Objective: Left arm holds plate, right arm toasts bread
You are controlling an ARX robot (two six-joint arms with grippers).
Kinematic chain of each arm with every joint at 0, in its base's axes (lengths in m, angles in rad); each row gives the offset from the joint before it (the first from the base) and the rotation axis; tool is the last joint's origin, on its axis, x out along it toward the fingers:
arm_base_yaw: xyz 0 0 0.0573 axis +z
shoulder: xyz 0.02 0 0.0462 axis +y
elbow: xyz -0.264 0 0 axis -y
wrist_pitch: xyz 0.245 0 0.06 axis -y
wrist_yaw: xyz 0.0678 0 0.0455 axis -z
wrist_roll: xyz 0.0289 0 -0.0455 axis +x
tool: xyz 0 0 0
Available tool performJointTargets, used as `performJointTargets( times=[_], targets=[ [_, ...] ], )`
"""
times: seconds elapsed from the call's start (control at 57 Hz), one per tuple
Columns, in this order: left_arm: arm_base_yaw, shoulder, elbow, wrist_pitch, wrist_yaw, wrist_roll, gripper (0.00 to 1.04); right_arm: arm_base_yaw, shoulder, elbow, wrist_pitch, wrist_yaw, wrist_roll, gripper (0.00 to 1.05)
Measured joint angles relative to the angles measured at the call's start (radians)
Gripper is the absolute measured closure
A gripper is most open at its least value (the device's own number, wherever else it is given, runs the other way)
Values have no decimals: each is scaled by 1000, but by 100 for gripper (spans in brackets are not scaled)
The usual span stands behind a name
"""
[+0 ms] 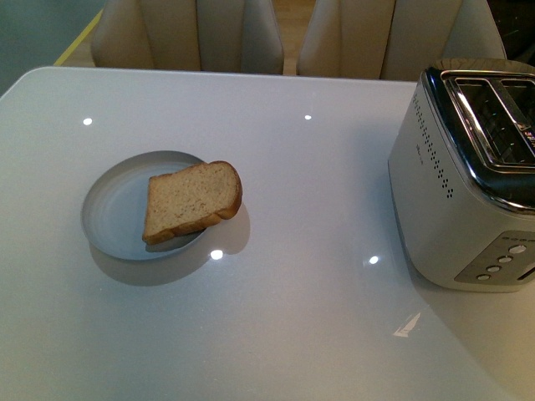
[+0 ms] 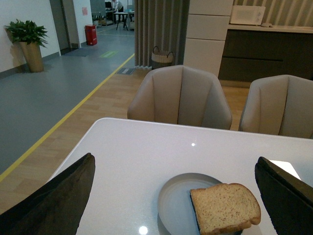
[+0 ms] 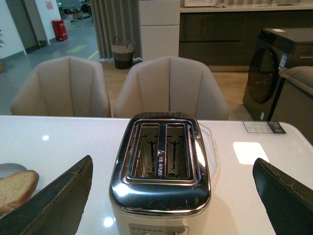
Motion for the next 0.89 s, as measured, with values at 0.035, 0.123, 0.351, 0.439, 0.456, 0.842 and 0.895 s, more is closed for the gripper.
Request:
performJointTargets(
  times=[0.035, 0.123, 0.351, 0.439, 0.456, 0.842, 0.895],
  targets=[
    [0, 0, 0, 0, 0, 0, 7, 0, 0, 0, 0, 0, 0, 9],
    [0, 0, 0, 0, 0, 0, 7, 0, 0, 0, 0, 0, 0, 9],
    [0, 0, 0, 0, 0, 0, 7, 0, 0, 0, 0, 0, 0, 9],
    [0, 0, 0, 0, 0, 0, 7, 0, 0, 0, 0, 0, 0, 9],
    [0, 0, 0, 0, 0, 0, 7, 0, 0, 0, 0, 0, 0, 9],
    [3, 381, 156, -216, -16, -61, 7, 0, 0, 0, 0, 0, 0, 9],
    [11, 462, 167, -145, 0, -67, 7, 0, 0, 0, 0, 0, 0, 9]
  ],
)
